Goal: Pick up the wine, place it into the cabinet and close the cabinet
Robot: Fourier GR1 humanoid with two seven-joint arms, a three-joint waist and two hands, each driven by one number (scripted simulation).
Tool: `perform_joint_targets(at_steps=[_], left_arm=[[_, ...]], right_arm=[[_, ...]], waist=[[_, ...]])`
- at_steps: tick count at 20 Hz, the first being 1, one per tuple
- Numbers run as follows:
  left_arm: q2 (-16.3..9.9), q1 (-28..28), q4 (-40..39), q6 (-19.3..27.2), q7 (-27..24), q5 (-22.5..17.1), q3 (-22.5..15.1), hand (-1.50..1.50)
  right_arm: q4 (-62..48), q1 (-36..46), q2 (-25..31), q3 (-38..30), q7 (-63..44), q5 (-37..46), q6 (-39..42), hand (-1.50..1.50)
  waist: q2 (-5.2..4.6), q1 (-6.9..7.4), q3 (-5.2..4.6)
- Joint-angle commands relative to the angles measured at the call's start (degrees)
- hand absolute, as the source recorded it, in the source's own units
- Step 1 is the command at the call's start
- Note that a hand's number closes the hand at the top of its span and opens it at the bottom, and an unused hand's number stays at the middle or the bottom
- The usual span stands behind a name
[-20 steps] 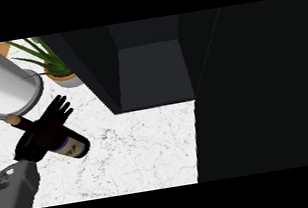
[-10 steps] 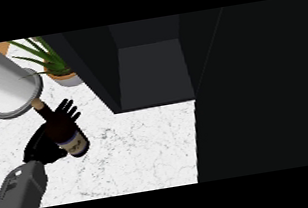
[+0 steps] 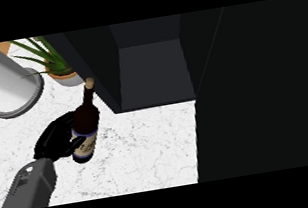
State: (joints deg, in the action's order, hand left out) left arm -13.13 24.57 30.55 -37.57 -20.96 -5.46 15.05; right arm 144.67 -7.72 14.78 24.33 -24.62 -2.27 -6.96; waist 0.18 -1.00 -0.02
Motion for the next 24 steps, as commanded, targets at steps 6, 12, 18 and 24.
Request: perform_joint_targets(at_steps=[6,12,18,24], left_arm=[[4.2,-6.2,5.5,10.1,-9.7,-1.1,2.6,1.50],[9.9,-16.4,15.3,17.5,-20.9,-3.5,5.4,1.50],[13.0,-23.8,27.0,17.2,-20.6,-7.5,-2.8,1.50],[13.1,-26.0,43.5,26.3,-8.2,-13.0,-14.2,1.50]], right_arm=[[10.2,-1.1,0.7,0.2,-5.4,-0.5,-1.5,-1.50],[8.3,-0.1,1.5,-1.7,-3.6,-2.3,-0.9,-1.50],[12.7,-3.6,1.5,0.2,-5.0,-1.4,-1.4,-1.50],[11.9,-3.1,2.5,-1.3,-4.1,-3.2,0.2,-1.50]], waist=[[0.39,0.85,0.01],[0.43,1.85,0.11],[0.39,0.85,0.07],[0.45,0.77,0.13]])
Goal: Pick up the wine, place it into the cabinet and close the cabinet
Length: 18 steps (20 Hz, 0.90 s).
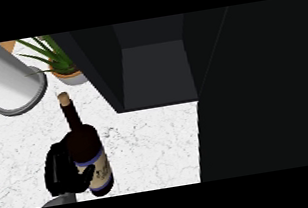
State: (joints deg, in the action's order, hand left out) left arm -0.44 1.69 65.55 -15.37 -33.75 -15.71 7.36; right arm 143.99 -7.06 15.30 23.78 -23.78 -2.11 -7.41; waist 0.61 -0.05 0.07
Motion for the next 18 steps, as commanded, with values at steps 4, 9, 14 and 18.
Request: perform_joint_targets(at_steps=[4,9,14,18], left_arm=[[0.4,-3.4,18.5,14.1,11.1,-3.9,-14.8,1.50],[0.4,-2.0,27.5,24.2,17.0,-1.3,-21.1,1.50],[0.4,4.4,28.6,33.6,22.8,-3.9,-25.8,1.50],[0.4,12.8,25.9,39.8,28.2,-5.8,-26.0,1.50]], right_arm=[[11.6,-3.0,2.0,-3.3,-4.7,-5.3,0.8,-1.50],[11.4,-4.3,0.9,-0.9,-3.4,-3.7,0.7,-1.50],[12.7,-4.3,1.4,-3.2,-4.3,-6.5,1.9,-1.50],[9.8,-1.5,0.7,-4.3,-3.6,-6.0,2.2,-1.50]], waist=[[-0.08,-0.35,0.05],[-0.26,-0.50,-0.02],[-0.39,-0.91,-0.04],[-0.57,-0.91,-0.05]])
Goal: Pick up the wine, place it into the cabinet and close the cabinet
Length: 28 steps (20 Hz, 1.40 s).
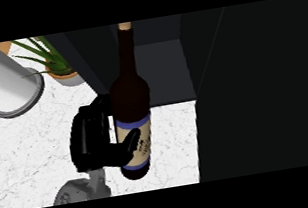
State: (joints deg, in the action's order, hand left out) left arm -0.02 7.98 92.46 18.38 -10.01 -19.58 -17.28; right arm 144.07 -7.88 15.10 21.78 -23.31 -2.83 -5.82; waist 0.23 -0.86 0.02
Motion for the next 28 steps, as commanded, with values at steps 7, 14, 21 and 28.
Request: perform_joint_targets(at_steps=[7,14,21,28], left_arm=[[0.0,10.8,-7.1,13.8,3.9,-0.5,-5.8,1.50],[0.0,17.1,-18.2,17.3,-1.1,-2.6,-6.5,1.50],[0.0,21.1,-30.6,20.2,-10.5,-13.6,-10.6,1.50],[0.0,22.1,-38.9,13.0,-17.5,-18.2,-7.3,1.50]], right_arm=[[11.8,-2.1,0.1,-1.3,-5.8,-3.9,1.0,-1.50],[13.8,-5.1,0.6,-3.7,-5.4,-6.6,3.0,-1.50],[9.9,-3.1,-1.3,-3.8,-3.1,-7.4,4.0,-1.50],[10.4,-6.4,-1.3,-2.3,-2.5,-6.6,5.4,-1.50]], waist=[[-0.08,-0.17,-0.02],[-0.16,-0.81,-0.03],[-0.43,-1.76,-0.05],[-0.37,-1.20,-0.03]])
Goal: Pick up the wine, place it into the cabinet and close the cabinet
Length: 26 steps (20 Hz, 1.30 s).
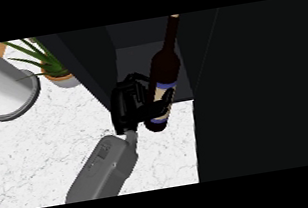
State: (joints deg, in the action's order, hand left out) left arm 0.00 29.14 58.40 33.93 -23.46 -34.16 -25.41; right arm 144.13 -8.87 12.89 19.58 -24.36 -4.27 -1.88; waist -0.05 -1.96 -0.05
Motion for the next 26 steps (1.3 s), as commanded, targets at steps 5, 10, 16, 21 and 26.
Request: perform_joint_targets(at_steps=[5,10,16,21,26], left_arm=[[0.0,6.1,-9.0,-3.1,-3.9,-9.7,1.0,1.50],[0.0,8.1,-16.3,-5.0,-8.2,-13.1,1.0,1.50],[0.0,16.3,-22.3,-4.1,-6.2,-15.4,2.9,1.50],[0.0,21.8,-24.2,-2.6,-3.7,-16.9,4.4,1.50],[-0.4,28.0,-31.9,-5.4,-3.9,-17.2,8.1,1.50]], right_arm=[[11.5,-3.1,0.6,-0.4,-3.4,-5.3,1.3,-1.50],[8.9,-2.7,-1.7,1.8,-3.2,-1.6,0.2,-1.50],[9.9,-3.6,-2.3,1.1,-2.9,-3.5,0.6,-1.50],[10.1,-7.7,-0.5,-2.5,0.2,-6.8,3.7,-1.50],[7.8,-4.1,-0.8,-4.1,-1.6,-6.9,3.5,-1.50]], waist=[[-0.12,-0.39,0.00],[-0.13,0.00,0.00],[-0.16,-0.34,0.00],[-0.06,-0.13,0.06],[-0.40,-0.13,0.03]])
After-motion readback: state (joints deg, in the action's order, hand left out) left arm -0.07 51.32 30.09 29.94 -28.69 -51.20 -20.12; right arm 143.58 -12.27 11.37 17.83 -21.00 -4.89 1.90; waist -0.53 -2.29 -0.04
